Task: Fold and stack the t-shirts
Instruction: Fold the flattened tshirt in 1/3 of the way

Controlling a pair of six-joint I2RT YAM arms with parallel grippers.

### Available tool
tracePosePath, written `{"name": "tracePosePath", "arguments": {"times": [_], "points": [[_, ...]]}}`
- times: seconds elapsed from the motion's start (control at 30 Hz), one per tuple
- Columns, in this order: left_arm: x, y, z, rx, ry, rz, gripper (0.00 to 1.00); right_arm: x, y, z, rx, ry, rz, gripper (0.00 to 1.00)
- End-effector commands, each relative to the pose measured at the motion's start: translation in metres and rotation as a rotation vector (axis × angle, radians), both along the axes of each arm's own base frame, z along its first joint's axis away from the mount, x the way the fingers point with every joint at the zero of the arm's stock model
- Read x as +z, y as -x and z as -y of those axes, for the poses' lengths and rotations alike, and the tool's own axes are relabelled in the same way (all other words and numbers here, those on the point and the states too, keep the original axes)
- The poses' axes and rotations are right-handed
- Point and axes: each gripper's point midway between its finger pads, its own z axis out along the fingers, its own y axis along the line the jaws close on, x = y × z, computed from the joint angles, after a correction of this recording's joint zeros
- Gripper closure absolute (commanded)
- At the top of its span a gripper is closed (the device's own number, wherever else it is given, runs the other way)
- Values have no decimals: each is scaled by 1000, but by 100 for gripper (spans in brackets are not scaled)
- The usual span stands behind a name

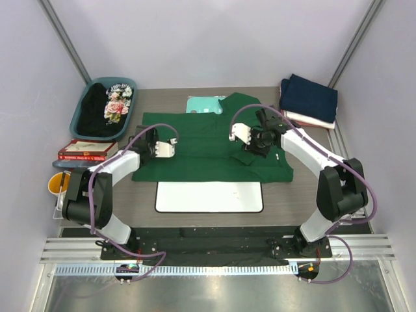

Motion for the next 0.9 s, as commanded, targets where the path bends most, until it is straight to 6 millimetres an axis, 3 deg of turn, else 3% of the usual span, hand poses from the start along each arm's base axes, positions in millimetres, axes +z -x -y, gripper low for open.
{"name": "tracePosePath", "arguments": {"times": [0.0, 0.33, 0.77, 0.87], "points": [[12, -14, 6, -19, 12, 17, 47, 6, 6, -32, 45, -66, -49, 48], [21, -18, 8, -21, 24, 39, 47, -26, 15, -50, 71, -54, -127, 46], [29, -23, 11, -22, 38, 62, 47, -56, -7, -51, 39, -17, -130, 47], [30, -23, 12, -24, 43, 63, 47, -59, -10, -51, 34, -5, -126, 55]]}}
